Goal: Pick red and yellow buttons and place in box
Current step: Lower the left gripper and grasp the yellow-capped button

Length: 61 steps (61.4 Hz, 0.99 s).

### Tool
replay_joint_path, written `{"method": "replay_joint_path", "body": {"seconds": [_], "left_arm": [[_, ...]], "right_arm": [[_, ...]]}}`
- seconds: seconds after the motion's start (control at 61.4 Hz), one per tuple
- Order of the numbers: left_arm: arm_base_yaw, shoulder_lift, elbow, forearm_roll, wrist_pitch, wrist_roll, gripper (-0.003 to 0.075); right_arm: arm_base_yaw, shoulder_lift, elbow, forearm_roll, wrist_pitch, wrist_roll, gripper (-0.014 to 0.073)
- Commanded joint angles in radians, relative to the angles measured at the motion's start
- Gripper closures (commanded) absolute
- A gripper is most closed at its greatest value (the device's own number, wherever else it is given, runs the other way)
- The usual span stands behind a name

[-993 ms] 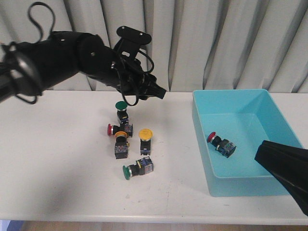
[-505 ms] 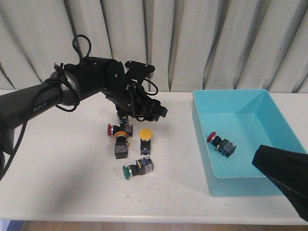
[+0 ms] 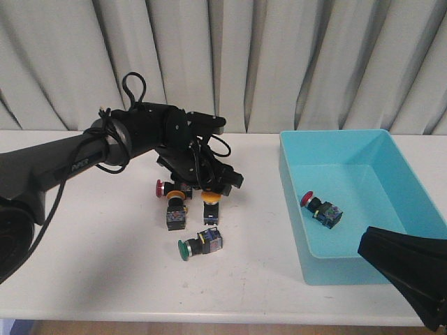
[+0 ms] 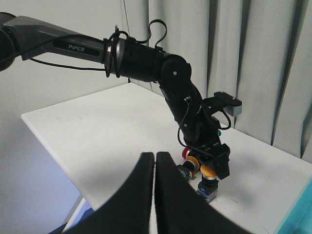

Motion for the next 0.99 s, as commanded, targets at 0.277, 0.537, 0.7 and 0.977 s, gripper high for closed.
{"method": "replay_joint_path", "body": {"seconds": [0.277,0.537,0.7,0.977], "left_arm": [[0.003,-0.017,-0.033,-0.018,0.008,-0.010,0.0238],[0.003,-0.017,-0.033,-0.017,0.004,-0.008,0.0450],[0.003,-0.017,-0.033,-0.017,0.001,-0.008,0.0680],[0.003,-0.111,-0.055,-0.026,0.030,-0.009,0.0728]], "right_arm": [[-0.004,0.002,-0.025,0.026,0.027,-0.019,0.0599],[-0.004,0.002,-0.025,0.026,0.058,-0.019,0.0599],[-0.004,0.002,-0.025,0.027,0.081,-0.019,0.0599],[-0.004,0.002,-0.025,0.028,0.110,-0.019,0.0599]]}}
